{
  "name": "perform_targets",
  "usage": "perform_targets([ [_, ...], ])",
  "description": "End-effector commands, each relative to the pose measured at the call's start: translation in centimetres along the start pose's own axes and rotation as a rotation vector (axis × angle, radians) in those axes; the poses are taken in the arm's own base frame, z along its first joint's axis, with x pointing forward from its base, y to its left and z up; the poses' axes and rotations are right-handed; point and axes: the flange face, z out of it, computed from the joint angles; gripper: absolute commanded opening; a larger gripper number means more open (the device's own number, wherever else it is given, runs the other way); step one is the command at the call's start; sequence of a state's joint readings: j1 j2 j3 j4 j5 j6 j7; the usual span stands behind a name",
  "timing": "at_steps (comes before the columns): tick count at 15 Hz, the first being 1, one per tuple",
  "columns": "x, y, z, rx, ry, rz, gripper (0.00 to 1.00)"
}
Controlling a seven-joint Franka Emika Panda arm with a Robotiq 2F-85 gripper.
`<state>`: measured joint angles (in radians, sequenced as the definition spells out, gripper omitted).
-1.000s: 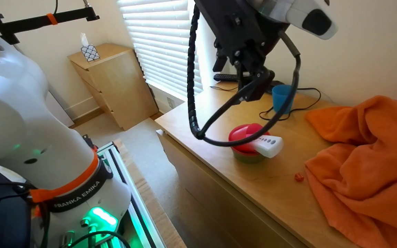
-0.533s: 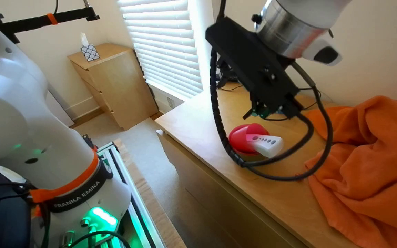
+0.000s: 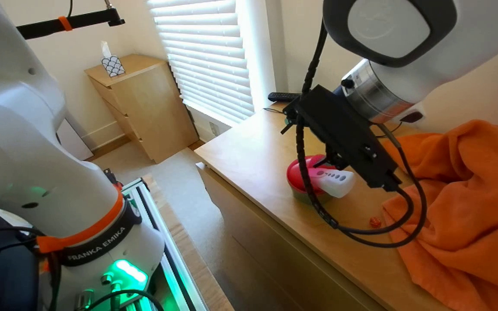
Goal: Remove the cup from the stacked bowls.
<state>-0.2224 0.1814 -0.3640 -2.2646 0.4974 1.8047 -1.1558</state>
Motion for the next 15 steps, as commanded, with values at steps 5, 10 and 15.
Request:
perform_targets([
  [5, 1.1, 0.7, 0.8, 0.007, 0.001, -0.015, 1.0],
  [10, 2.1, 1.6, 2.0, -0.011, -0.002, -0.013, 0.93],
  [15, 2.7, 0.9, 2.4, -0.002, -0.03, -0.019, 0.41],
])
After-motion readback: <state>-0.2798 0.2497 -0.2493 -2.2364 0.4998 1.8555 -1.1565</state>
